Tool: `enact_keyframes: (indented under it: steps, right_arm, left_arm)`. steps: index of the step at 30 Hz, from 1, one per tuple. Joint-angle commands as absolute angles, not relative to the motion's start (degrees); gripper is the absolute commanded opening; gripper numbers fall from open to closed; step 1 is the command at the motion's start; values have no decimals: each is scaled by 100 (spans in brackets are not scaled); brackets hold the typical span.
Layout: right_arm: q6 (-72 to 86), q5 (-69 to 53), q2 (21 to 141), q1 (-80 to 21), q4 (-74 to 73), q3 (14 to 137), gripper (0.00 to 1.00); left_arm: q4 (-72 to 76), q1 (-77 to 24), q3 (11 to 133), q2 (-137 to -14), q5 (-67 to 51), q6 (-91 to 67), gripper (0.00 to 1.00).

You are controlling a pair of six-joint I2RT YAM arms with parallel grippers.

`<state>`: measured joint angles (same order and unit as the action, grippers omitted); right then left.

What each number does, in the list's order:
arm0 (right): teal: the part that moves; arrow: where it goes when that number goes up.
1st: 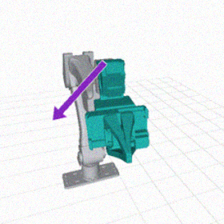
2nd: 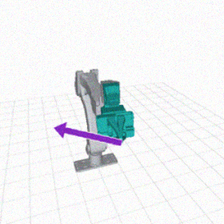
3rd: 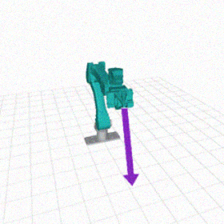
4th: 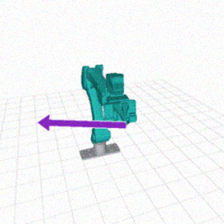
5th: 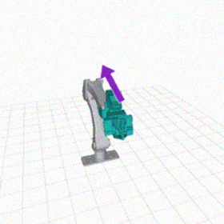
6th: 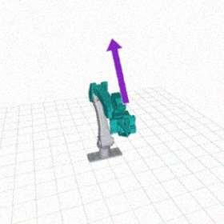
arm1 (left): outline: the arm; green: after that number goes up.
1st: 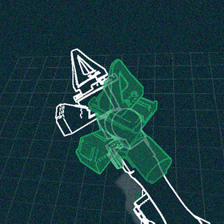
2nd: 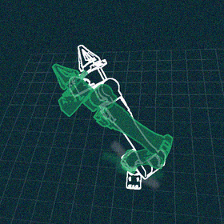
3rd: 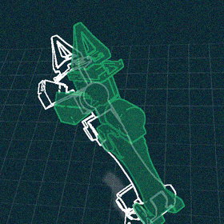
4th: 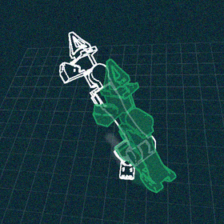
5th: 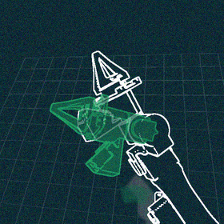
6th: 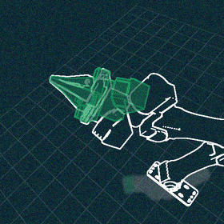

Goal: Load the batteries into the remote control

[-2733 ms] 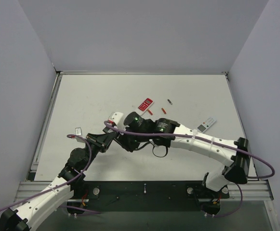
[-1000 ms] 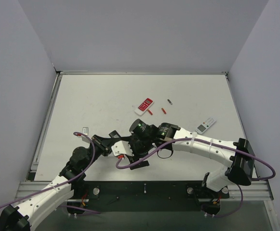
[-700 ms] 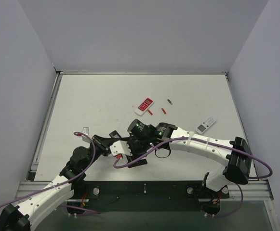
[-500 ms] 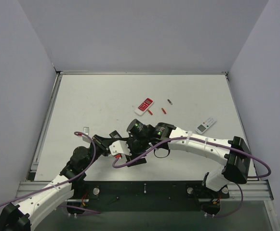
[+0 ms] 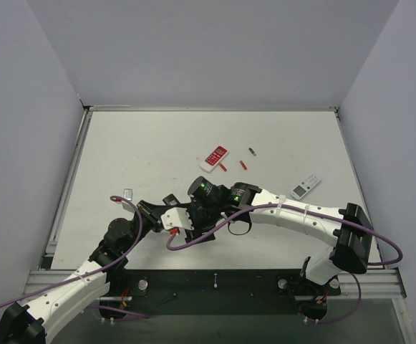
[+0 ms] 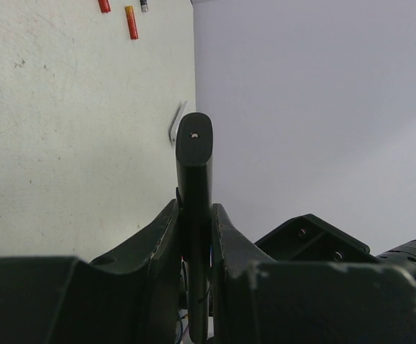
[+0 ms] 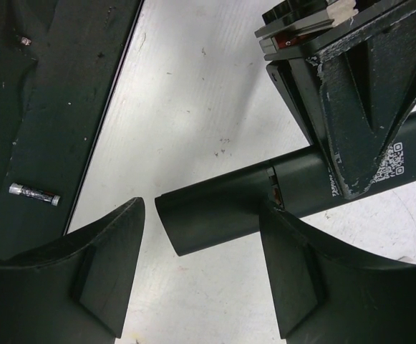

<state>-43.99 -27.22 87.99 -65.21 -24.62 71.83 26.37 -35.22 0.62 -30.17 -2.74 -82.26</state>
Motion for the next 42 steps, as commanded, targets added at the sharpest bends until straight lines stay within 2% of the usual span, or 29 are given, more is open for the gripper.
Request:
enact_keyframes:
  steps: [1, 21, 29, 42]
  right_arm:
    - [-4500, -2663, 8930, -6521, -2461, 7198, 58]
    - [-4597, -1846, 9009, -6785, -2487, 6812, 57]
    - [-4641, -1837, 9044, -6838, -2276, 6838, 51]
    - [-4667, -1837, 9307, -6812, -1943, 6935, 48]
  left_arm:
    - [3261, -3542, 185, -2944, -404, -8428, 0]
    - [3059, -3542, 386, -2601, -571, -8649, 0]
    - [3120, -3542, 518, -2698, -782, -8622, 0]
    - [3366, -3551, 721, -2821, -1072, -8666, 0]
